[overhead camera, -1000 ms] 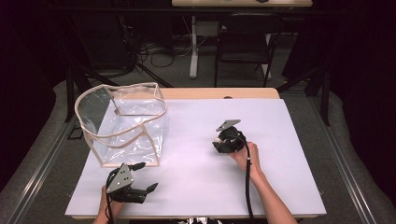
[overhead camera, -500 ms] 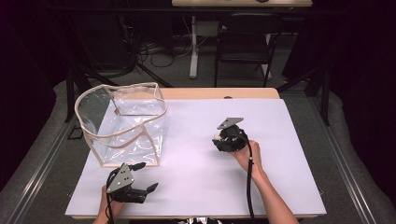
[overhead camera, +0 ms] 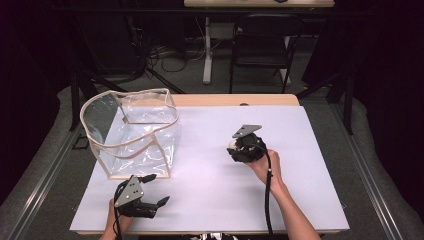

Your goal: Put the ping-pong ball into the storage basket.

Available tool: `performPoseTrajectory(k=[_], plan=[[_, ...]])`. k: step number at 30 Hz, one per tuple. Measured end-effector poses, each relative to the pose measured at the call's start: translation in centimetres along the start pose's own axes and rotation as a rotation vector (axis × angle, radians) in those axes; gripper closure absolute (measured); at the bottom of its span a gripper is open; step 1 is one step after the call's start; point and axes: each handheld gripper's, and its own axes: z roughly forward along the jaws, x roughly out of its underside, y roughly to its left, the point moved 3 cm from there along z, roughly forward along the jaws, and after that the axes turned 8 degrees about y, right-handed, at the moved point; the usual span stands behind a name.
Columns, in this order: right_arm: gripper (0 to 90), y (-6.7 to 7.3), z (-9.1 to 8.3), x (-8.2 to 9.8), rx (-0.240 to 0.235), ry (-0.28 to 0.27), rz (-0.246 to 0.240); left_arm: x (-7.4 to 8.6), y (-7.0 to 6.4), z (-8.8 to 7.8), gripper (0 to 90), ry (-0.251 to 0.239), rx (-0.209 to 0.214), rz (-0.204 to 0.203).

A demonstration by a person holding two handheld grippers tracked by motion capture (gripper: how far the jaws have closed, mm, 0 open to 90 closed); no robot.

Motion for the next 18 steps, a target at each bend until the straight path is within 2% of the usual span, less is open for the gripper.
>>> performPoseTrajectory(k=[18], plan=[[50.9,0.2,-1.1,-0.4,0.003,-0.012,-0.015,0.0,0.0,0.0,16.2,0.000,-0.001,0.003]])
